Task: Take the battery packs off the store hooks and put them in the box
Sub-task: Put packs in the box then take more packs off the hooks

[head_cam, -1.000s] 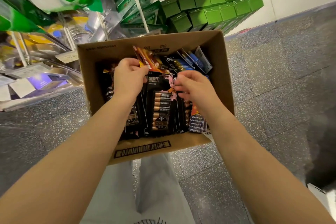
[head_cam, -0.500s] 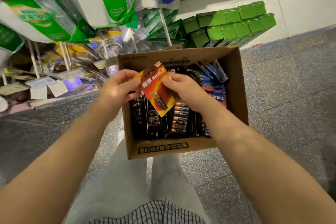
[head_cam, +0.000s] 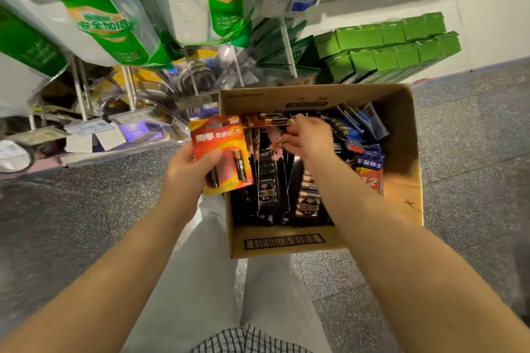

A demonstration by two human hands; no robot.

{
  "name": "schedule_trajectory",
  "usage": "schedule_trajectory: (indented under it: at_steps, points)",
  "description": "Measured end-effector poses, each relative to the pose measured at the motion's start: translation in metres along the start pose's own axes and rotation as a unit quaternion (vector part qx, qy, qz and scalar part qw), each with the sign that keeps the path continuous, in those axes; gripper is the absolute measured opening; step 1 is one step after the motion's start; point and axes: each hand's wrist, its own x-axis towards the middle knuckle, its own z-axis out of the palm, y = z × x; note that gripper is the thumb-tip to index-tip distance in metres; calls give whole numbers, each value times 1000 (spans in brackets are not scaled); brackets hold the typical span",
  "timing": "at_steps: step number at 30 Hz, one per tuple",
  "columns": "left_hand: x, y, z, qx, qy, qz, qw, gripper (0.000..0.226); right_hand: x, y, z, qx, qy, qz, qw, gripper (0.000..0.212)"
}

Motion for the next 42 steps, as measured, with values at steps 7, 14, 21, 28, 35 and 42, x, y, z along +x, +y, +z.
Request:
schedule_trajectory:
  at_steps: [7,14,21,28,35,42]
  points:
    - [5,-19,-22,0,-15,1,1000,17,50,-12,10,-220,-2,-75,973,22]
    - [6,-20,-28,-8,-19,-3,1000,22,56,-18,24,-270,-22,-31,962,48]
    - [0,-8,-24,-44,-26,8,999,17,25,-19,12,-143,-38,-2,989,16]
    - [-13,-4,-4,-62,20,18,998,13,-53,6,-13,192,-88,88,973,27]
    - [-41,7,46,-85,-28,30,995,43,-105,42,-14,130,-118,65,982,6]
    - [-41,-20,62,-81,-30,22,996,33,-114,63,-20,-54,-135,-24,989,9]
